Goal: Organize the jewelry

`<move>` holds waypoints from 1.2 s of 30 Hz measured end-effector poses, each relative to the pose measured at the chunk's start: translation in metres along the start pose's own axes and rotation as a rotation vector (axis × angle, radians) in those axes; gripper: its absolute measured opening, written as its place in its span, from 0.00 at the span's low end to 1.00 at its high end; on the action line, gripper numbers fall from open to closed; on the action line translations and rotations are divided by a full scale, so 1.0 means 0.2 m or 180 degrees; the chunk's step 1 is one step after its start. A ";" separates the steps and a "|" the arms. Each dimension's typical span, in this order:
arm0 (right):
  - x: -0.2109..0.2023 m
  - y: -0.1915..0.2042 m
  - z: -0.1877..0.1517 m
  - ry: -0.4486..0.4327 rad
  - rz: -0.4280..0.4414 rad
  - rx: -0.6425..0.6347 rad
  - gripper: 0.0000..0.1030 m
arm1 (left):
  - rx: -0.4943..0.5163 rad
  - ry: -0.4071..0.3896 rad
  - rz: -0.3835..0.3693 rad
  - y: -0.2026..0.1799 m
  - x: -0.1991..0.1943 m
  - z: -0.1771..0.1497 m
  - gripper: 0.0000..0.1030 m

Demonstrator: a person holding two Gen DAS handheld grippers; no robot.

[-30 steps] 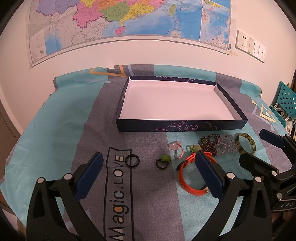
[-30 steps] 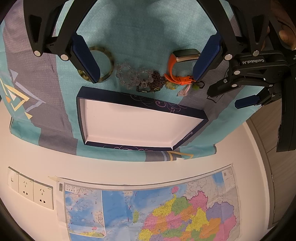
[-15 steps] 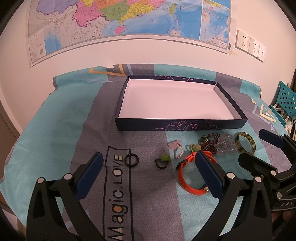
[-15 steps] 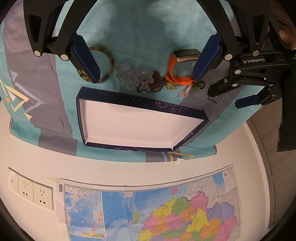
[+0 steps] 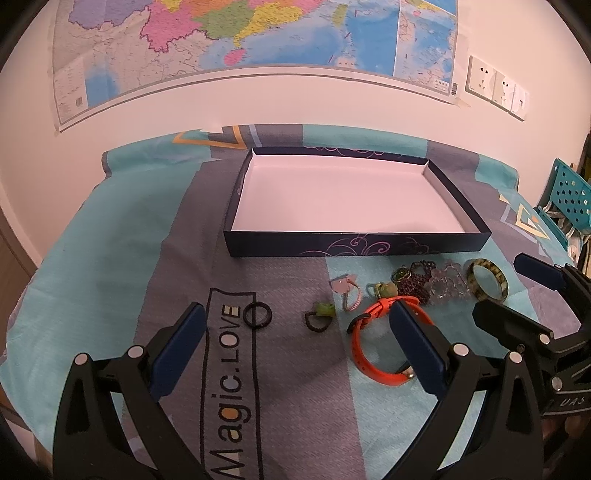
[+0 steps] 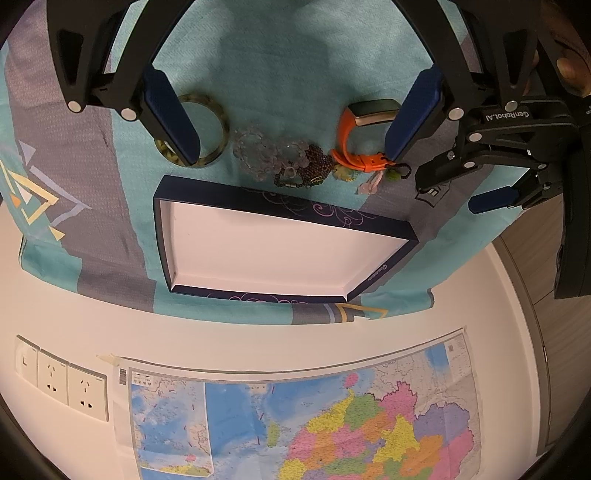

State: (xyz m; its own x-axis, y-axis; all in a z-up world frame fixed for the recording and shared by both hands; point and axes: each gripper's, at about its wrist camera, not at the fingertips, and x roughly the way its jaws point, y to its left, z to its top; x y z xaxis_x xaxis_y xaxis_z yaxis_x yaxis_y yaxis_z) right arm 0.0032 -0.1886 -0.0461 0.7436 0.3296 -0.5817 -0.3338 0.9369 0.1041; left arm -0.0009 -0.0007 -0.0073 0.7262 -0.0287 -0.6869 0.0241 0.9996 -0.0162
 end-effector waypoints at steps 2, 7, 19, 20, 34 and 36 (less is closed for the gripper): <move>0.00 0.00 0.00 0.0004 0.0003 0.0001 0.94 | 0.0006 0.0012 -0.0016 0.00 0.00 0.00 0.95; 0.01 0.00 0.00 0.0013 -0.0003 -0.0003 0.94 | 0.0009 0.0029 -0.0040 0.00 0.01 0.00 0.95; 0.01 -0.02 -0.01 0.0021 -0.0007 0.0016 0.94 | 0.0029 0.0074 -0.0118 -0.01 0.03 -0.01 0.95; 0.01 -0.02 -0.01 0.0021 -0.0011 0.0014 0.94 | 0.0030 0.0078 -0.0128 -0.01 0.03 -0.01 0.95; -0.01 -0.21 -0.02 0.0125 -0.0193 0.0176 0.94 | 0.0195 0.0137 -0.0418 -0.06 0.03 -0.05 0.94; 0.00 -0.27 -0.03 0.0174 -0.0252 0.0224 0.94 | 0.0235 0.0171 -0.0529 -0.08 0.04 -0.06 0.91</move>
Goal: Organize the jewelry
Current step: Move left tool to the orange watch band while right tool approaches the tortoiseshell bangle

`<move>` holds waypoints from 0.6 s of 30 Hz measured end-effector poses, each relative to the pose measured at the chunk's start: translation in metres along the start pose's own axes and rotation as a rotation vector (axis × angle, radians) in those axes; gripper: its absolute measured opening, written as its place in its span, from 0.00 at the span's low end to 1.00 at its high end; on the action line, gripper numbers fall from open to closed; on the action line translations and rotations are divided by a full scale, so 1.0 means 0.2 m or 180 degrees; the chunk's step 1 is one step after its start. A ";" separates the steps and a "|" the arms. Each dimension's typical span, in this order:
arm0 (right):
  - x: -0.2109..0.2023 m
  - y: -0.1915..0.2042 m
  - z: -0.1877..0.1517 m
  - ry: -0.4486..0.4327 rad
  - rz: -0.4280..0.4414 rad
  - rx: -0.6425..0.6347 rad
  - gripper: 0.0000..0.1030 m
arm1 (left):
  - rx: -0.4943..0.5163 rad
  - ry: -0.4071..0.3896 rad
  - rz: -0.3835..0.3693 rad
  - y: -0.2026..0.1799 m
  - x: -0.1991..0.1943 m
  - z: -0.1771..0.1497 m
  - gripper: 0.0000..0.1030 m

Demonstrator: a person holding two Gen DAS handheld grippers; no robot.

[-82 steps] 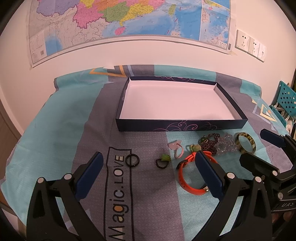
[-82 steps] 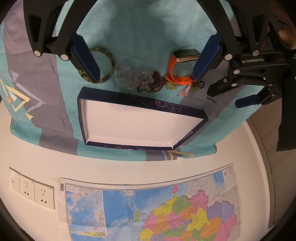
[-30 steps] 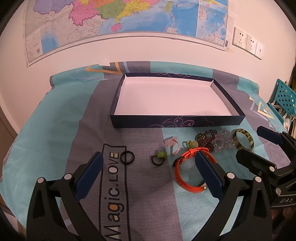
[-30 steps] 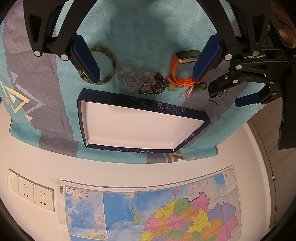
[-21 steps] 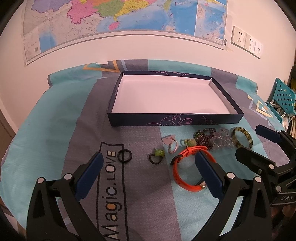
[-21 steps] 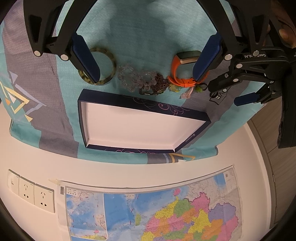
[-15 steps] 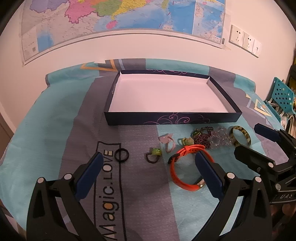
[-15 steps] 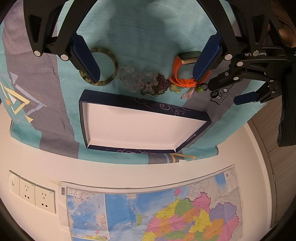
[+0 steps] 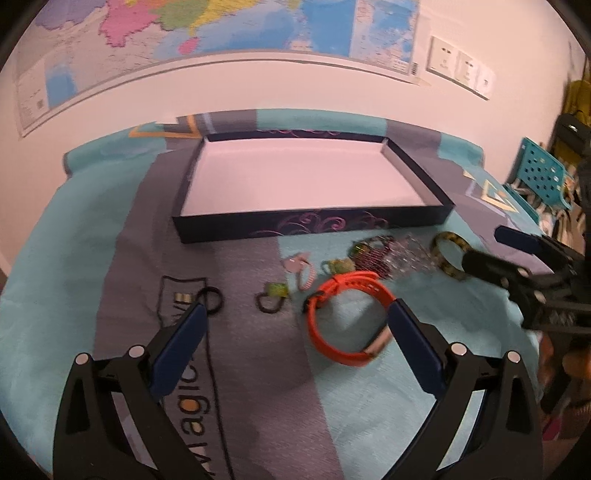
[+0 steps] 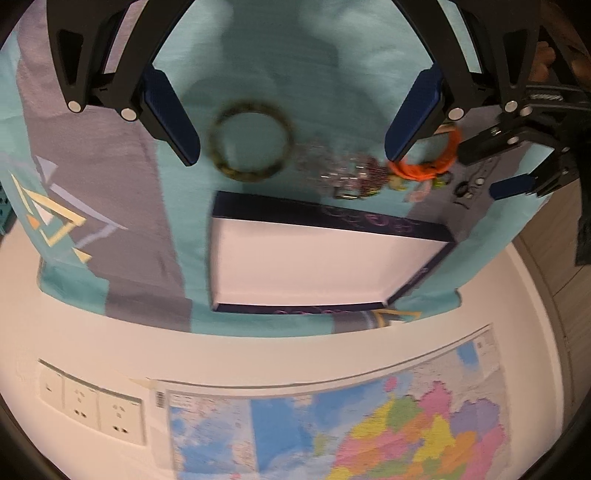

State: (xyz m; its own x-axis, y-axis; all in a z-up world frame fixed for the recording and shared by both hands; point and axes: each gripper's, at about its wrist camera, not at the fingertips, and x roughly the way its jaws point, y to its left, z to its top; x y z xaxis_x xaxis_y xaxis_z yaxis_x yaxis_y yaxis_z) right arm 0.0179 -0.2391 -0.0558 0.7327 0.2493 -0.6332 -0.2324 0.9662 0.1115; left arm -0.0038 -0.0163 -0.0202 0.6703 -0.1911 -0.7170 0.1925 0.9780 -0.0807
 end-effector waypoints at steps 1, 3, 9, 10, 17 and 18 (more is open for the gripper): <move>0.01 -0.02 0.00 0.0022 -0.0021 0.0030 0.94 | 0.0010 0.0016 -0.0042 0.00 0.00 0.00 0.88; 0.02 -0.07 -0.01 0.0078 -0.0035 0.0106 0.94 | 0.0024 0.0057 -0.0122 -0.02 0.01 -0.01 0.83; 0.09 -0.16 0.00 0.0224 0.0069 0.0240 0.76 | 0.0000 0.0184 -0.0356 -0.02 0.05 -0.04 0.63; 0.09 -0.17 0.00 0.0240 0.0065 0.0239 0.73 | -0.0002 0.0193 -0.0372 -0.02 0.05 -0.04 0.60; 0.15 -0.20 0.02 0.0367 0.0180 0.0321 0.52 | -0.0024 0.0258 -0.0641 -0.01 0.06 -0.04 0.45; 0.16 -0.20 0.01 0.0390 0.0188 0.0318 0.50 | -0.0022 0.0263 -0.0680 -0.01 0.07 -0.04 0.44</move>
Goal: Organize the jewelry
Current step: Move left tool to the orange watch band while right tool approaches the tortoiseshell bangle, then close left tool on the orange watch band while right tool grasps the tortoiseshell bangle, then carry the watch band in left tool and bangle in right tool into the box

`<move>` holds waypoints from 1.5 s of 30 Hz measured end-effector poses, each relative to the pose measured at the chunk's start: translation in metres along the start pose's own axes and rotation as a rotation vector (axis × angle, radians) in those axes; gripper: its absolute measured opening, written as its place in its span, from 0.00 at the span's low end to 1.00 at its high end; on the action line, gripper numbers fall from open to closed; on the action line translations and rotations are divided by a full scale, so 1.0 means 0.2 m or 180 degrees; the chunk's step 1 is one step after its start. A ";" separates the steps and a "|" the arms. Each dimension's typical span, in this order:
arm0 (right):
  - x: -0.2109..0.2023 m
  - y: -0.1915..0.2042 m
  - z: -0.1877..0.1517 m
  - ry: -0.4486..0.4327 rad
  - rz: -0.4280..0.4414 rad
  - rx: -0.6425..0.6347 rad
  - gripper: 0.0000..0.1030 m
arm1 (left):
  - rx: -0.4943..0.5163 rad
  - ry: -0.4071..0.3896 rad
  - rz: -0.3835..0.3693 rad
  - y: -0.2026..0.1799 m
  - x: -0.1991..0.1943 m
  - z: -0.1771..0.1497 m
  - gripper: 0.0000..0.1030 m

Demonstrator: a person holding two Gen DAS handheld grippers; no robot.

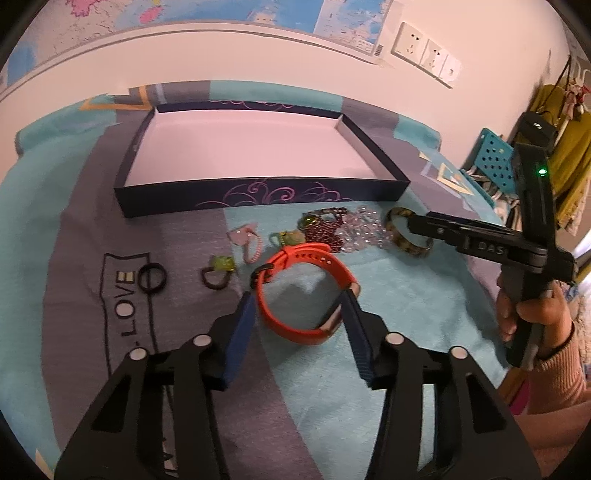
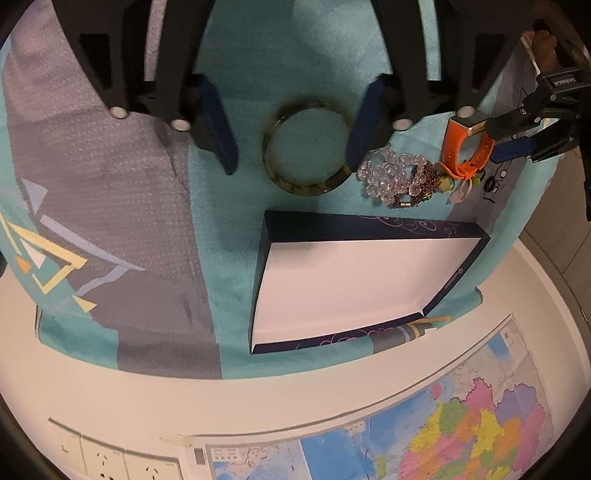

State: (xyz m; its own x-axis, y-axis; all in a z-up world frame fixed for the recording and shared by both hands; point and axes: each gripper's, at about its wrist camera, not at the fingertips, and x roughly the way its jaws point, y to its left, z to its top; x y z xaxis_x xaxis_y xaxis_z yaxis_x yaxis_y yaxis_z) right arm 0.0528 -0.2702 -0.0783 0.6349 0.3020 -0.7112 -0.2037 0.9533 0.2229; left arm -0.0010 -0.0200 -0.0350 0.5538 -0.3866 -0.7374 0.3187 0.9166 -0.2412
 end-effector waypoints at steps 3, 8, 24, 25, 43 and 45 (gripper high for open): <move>0.00 0.00 -0.01 0.0042 0.0049 0.0016 0.39 | -0.0003 0.0011 -0.0016 0.01 0.00 0.01 0.41; 0.00 0.00 -0.03 0.0116 0.0135 0.0053 0.24 | -0.0039 0.0156 0.0036 0.05 0.04 0.02 0.20; 0.05 0.04 0.03 0.0208 -0.0194 -0.0304 0.06 | 0.0147 0.0243 0.0157 0.05 0.09 0.04 0.07; 0.05 0.03 0.03 0.0207 -0.0169 -0.0285 0.06 | 0.0158 0.0237 0.0162 0.05 0.09 0.03 0.07; -0.13 0.04 0.10 -0.0187 0.0242 -0.0136 0.06 | 0.0063 0.0015 -0.0078 0.11 -0.03 0.13 0.07; -0.14 0.06 0.13 -0.0236 0.0271 -0.0161 0.06 | 0.0039 -0.0030 -0.0099 0.12 -0.05 0.16 0.07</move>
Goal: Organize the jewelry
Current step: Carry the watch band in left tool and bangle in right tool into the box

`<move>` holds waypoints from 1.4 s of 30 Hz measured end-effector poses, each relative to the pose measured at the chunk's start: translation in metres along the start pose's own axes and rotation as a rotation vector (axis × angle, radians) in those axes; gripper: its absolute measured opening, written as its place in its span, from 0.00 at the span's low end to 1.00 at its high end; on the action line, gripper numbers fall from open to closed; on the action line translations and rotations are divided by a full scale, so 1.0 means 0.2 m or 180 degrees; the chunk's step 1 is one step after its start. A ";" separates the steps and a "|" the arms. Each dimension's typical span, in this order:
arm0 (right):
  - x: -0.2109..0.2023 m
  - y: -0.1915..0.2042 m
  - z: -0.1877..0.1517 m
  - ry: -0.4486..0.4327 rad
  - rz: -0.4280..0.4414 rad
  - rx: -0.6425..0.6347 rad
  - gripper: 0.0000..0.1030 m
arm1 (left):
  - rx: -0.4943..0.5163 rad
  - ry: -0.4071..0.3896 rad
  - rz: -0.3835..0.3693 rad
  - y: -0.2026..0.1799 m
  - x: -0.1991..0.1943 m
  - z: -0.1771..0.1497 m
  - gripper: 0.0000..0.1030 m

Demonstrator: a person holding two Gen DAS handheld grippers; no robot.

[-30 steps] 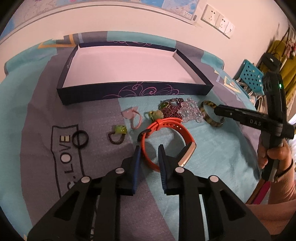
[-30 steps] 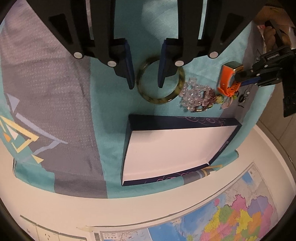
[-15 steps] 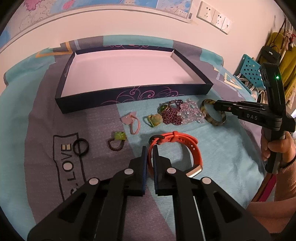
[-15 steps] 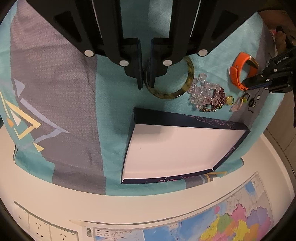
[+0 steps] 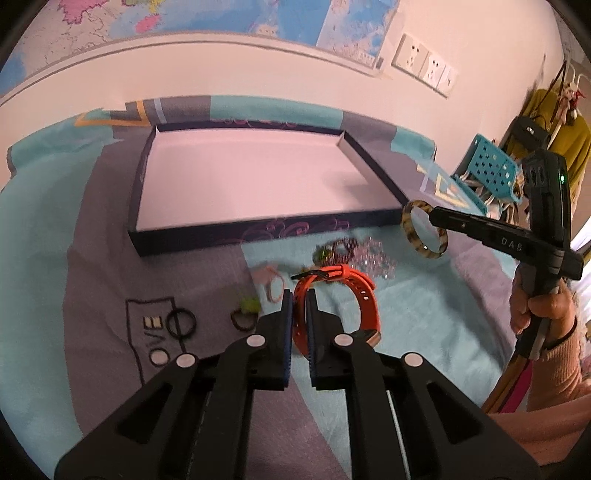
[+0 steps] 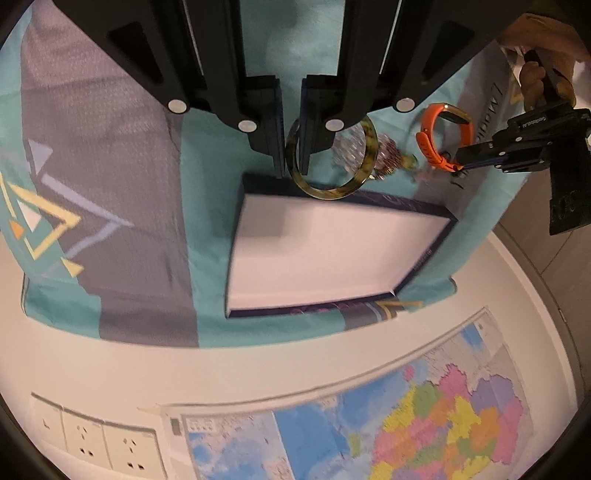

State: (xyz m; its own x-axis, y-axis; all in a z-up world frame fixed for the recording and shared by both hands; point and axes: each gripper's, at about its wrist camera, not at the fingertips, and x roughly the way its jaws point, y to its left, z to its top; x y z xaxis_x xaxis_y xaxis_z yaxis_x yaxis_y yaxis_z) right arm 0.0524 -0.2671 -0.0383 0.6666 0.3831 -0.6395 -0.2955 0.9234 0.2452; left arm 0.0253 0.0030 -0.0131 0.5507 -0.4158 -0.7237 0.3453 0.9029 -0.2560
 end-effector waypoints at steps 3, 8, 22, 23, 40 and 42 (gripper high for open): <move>0.01 0.01 0.06 -0.0045 0.0032 -0.0025 0.06 | -0.0030 -0.0090 0.0030 0.03 -0.02 0.07 0.07; 0.08 0.03 0.17 -0.0086 0.0071 -0.0053 0.06 | -0.0037 -0.0246 0.0083 0.06 -0.04 0.22 0.07; 0.44 0.06 0.52 -0.0031 -0.0068 -0.0120 0.06 | -0.0303 -0.0279 0.0244 0.27 0.23 0.66 0.07; 0.47 0.06 0.54 -0.0014 -0.0087 -0.0113 0.06 | -0.0343 -0.0258 0.0229 0.29 0.26 0.67 0.07; 0.82 0.02 0.67 0.0331 -0.0331 0.0042 0.06 | -0.0624 0.0102 0.0308 0.44 0.64 0.83 0.07; 0.84 0.01 0.68 0.0360 -0.0340 0.0073 0.06 | -0.0622 0.0130 0.0336 0.43 0.66 0.85 0.07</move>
State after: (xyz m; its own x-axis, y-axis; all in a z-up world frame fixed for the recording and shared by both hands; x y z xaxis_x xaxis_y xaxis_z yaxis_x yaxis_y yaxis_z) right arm 0.2564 -0.1974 -0.0459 0.6116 0.2784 -0.7406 -0.2105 0.9596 0.1869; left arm 0.2575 0.0079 -0.0212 0.5435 -0.3166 -0.7774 0.1313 0.9468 -0.2938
